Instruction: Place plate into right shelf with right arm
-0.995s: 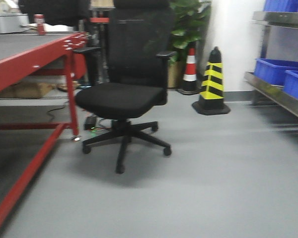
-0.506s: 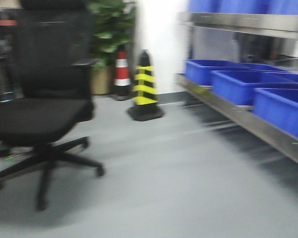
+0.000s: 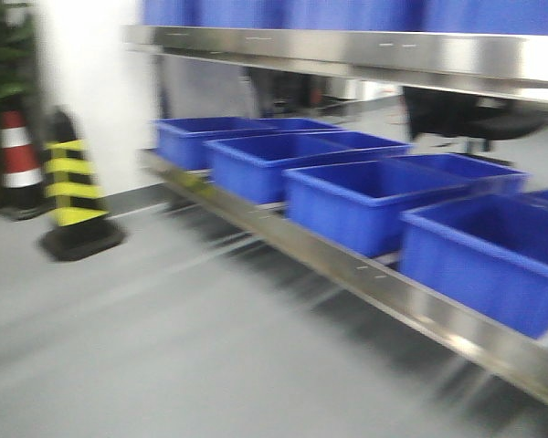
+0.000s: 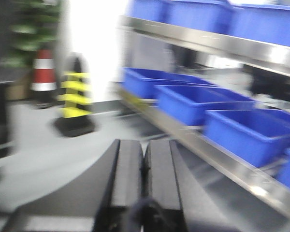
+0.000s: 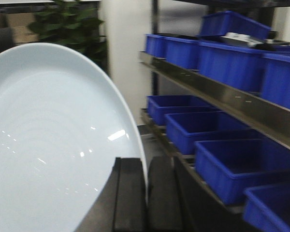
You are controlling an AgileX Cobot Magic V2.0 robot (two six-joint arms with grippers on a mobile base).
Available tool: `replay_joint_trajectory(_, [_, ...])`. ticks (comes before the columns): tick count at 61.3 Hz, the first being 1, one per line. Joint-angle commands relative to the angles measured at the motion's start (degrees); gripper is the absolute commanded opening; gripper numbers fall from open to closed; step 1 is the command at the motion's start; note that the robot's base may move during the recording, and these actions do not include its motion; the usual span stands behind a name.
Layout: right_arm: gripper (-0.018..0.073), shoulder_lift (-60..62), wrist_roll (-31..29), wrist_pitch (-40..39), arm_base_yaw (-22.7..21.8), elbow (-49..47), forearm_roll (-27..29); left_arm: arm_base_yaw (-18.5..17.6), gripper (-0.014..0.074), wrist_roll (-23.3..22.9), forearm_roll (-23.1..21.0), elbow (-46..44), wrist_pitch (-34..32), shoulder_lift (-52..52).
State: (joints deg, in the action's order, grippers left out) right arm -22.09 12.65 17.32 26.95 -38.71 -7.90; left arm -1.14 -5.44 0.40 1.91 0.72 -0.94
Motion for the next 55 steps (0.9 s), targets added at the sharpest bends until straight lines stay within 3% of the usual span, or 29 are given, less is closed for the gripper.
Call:
replay_joint_trajectory(1, [0.0055,-0.42,-0.11,-5.97,-0.09,-1.83,-0.76,0.05,-0.0047,-0.34,0.01,0.41,-5.12,-0.62])
replay_joint_trajectory(20, [0.0055,-0.42,-0.11,-5.97,-0.09,-1.83,-0.76,0.05,-0.0047,-0.34,0.01,0.41,-5.12,-0.62])
replay_joint_trajectory(36, [0.0055,-0.42,-0.11,-5.97,-0.09,-1.83,-0.76,-3.76,-0.0047,-0.34,0.01,0.41,-5.12,-0.62])
replay_joint_trajectory(55, [0.0055,-0.42,-0.11,-5.97,-0.09,-1.83,-0.76,-1.54,-0.0047,-0.34,0.01,0.41,-5.12,-0.62])
